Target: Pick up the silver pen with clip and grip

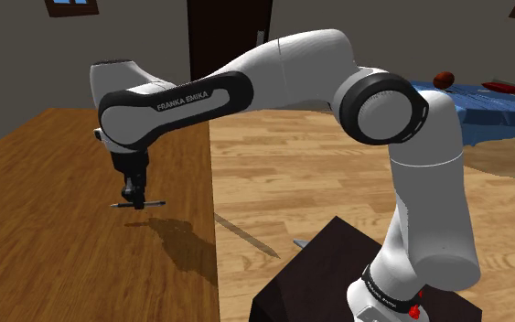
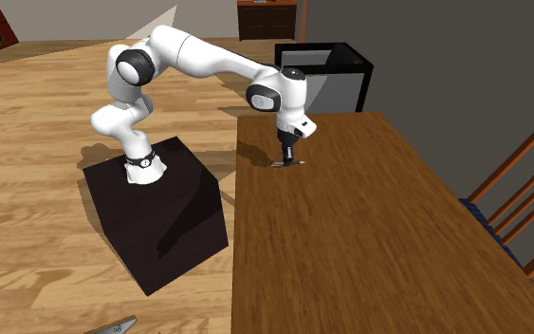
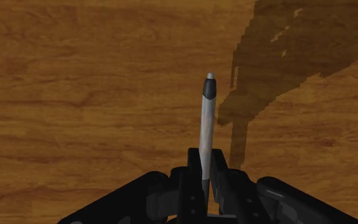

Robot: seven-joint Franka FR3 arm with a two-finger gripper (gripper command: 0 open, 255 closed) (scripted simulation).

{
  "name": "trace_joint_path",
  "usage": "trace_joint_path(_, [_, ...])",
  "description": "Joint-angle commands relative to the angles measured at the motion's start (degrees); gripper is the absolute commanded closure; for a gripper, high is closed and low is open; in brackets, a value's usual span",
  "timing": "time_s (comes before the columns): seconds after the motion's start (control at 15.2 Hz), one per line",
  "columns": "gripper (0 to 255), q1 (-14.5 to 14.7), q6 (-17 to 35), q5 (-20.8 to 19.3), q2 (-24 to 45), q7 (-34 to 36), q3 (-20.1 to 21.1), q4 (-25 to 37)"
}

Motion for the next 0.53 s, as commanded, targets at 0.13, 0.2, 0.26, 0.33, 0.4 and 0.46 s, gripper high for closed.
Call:
trace_joint_path(0.13, [255,0.0,-2.9,0.2,-0.8,0.0,0.1,2.1])
trace_joint_path(0.2, [255,0.0,-3.6,0.2,-0.9,0.1,0.1,2.7])
trace_joint_path(0.26, [255,0.0,-4.3,0.2,-1.1,0.1,0.1,3.3])
trace_joint_path(0.33, [255,0.0,-5.0,0.2,-1.2,0.1,0.2,3.9])
trace_joint_path(0.4, [255,0.1,-5.8,0.2,-1.3,0.1,0.2,4.5])
trace_joint_path(0.46, [255,0.1,-6.5,0.3,-1.4,0.1,0.2,5.1])
